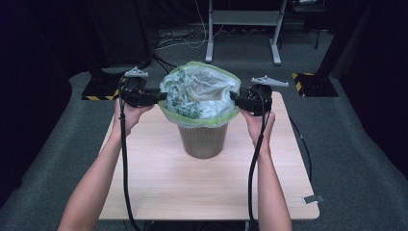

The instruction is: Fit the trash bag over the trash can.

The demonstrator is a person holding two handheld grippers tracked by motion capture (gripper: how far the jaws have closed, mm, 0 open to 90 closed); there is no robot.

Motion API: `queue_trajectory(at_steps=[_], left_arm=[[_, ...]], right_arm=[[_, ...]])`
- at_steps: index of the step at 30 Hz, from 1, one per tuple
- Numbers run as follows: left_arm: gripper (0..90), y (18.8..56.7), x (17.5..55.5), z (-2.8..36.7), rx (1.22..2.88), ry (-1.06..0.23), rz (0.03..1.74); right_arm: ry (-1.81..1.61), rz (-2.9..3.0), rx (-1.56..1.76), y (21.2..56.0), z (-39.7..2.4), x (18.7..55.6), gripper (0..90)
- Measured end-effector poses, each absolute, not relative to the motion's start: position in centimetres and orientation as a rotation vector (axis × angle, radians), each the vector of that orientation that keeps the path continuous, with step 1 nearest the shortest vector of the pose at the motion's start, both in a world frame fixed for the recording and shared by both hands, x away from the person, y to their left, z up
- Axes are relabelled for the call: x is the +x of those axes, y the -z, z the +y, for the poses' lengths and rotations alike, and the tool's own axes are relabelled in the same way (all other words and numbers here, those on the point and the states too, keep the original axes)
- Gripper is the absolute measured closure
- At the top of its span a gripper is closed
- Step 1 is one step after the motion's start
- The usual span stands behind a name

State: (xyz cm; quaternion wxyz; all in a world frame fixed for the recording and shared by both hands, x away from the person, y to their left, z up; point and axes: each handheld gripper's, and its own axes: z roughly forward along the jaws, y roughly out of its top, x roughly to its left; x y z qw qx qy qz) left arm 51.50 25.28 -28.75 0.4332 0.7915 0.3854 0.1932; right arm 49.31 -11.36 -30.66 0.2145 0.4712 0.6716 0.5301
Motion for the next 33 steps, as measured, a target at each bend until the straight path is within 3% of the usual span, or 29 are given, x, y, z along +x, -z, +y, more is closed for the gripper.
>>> queue_trajectory(at_steps=[3, 7, 11, 13, 15, 21, 33], left_arm=[[88.2, 28.9, 52.2, 24.3, 2.033, -0.582, 0.957], [89.8, 28.9, 53.9, 23.9, 2.018, -0.585, 0.980], [89.3, 28.8, 55.3, 23.8, 1.984, -0.588, 1.008], [84.3, 28.8, 55.8, 23.8, 1.967, -0.557, 1.003], [70.7, 28.9, 55.8, 23.9, 1.957, -0.537, 1.016], [46.2, 28.7, 54.3, 25.3, 1.883, -0.514, 1.039], [37.4, 28.3, 50.9, 26.3, 1.859, -0.516, 1.003]], right_arm=[[-1.474, 1.865, 1.297, 30.5, -11.4, 48.7, 46.2], [-1.525, 1.830, 1.275, 30.0, -12.4, 47.6, 44.5], [-1.563, 1.803, 1.273, 29.3, -13.5, 47.2, 49.0], [-1.570, 1.827, 1.280, 29.2, -13.7, 47.5, 52.9], [-1.548, 1.848, 1.284, 29.2, -13.5, 47.8, 55.9], [-1.463, 1.883, 1.328, 29.4, -12.4, 49.7, 56.6], [-1.369, 1.980, 1.412, 31.3, -10.5, 52.3, 48.9]])
